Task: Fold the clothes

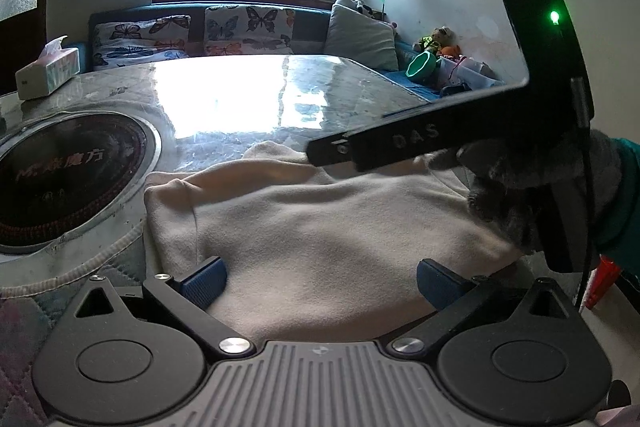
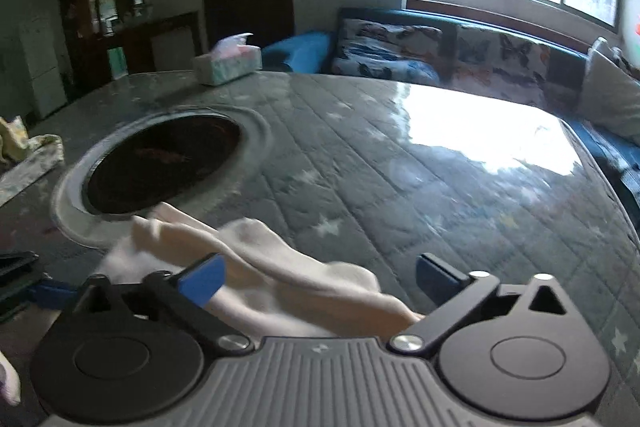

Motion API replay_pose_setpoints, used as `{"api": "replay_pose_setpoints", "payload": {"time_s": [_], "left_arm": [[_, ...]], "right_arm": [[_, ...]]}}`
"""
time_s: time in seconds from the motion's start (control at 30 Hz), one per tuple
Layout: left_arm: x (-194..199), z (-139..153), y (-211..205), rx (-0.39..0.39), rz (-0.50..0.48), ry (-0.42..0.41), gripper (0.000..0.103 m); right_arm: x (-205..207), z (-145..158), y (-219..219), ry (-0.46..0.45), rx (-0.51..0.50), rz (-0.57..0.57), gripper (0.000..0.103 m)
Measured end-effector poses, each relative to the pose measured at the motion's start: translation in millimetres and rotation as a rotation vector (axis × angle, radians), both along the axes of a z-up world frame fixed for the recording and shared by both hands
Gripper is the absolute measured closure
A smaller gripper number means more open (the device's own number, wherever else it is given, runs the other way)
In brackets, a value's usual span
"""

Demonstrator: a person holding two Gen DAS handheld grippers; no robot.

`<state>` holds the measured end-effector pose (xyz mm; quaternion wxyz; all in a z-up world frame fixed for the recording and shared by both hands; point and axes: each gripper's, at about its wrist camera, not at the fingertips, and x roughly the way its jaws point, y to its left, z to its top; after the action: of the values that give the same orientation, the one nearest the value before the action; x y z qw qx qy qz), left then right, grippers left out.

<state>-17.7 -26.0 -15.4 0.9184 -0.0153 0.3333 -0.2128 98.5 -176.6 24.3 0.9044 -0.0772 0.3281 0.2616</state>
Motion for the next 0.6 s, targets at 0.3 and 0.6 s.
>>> {"api": "replay_pose_setpoints", "payload": {"time_s": [0.3, 0.6], "left_arm": [[-7, 1, -1, 0.019, -0.016, -0.013, 0.0], [-18, 10, 13, 0.022, -0.027, -0.034, 0.0]], "right_arm": [[25, -17, 37, 0.046, -0.096, 0.029, 0.0], [9, -1, 31, 0.001, -0.091, 0.033, 0.0]]}}
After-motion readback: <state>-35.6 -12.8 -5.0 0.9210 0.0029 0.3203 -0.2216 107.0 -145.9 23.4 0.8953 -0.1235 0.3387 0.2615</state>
